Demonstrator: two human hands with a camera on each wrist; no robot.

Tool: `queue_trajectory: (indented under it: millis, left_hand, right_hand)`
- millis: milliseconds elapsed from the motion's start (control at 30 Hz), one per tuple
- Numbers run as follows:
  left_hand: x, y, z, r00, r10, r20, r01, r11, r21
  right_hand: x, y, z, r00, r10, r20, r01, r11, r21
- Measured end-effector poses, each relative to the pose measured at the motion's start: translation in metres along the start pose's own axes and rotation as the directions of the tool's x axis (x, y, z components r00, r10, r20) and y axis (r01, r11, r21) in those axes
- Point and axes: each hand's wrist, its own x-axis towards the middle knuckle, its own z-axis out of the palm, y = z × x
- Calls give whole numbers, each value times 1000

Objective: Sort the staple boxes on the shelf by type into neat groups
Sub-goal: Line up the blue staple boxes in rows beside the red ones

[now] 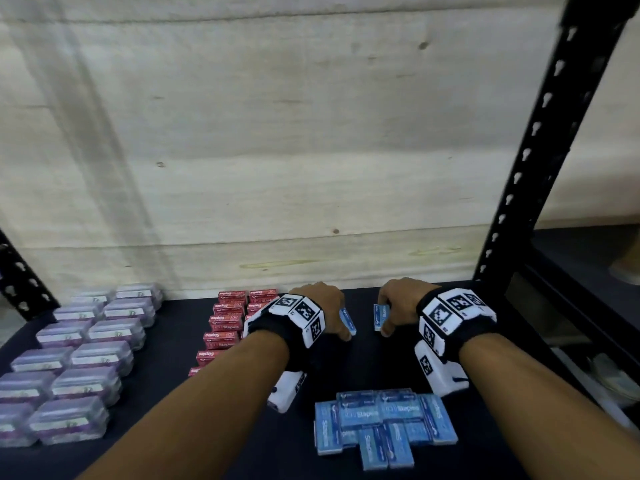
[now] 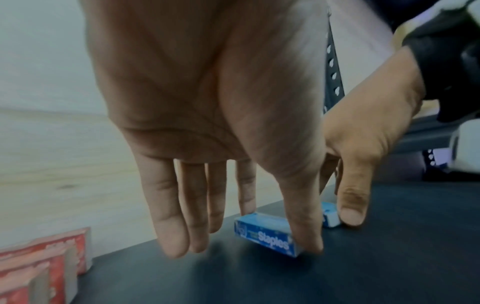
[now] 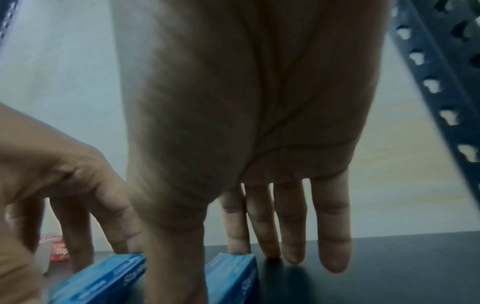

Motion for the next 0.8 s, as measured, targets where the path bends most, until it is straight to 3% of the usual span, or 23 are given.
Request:
queue_trajectory:
  millis: [133,267,367,567,800]
  left_hand:
    - [10,-7,4,1000,-9,-1,9,1000,14]
    - [16,-6,-3,992,41,121,-47,998,46]
    - [21,-7,-6,987,98,126,-111,988,103]
    - [29,-8,0,976,175,133,-208,933,293]
    - [27,-16,-5,996,87,15,-88,981,175]
  right_hand:
    - [12,0,-2,999,-31,7,31,1000,1]
    - [14,5,-7,996,-71,62,70,997,11]
    - [12,9,-11,987,-149,65,147,988,42]
    - [10,3,-14,975,-176,136,194,972,-136]
    - [16,14,-9,992,-121,-34,123,989,77]
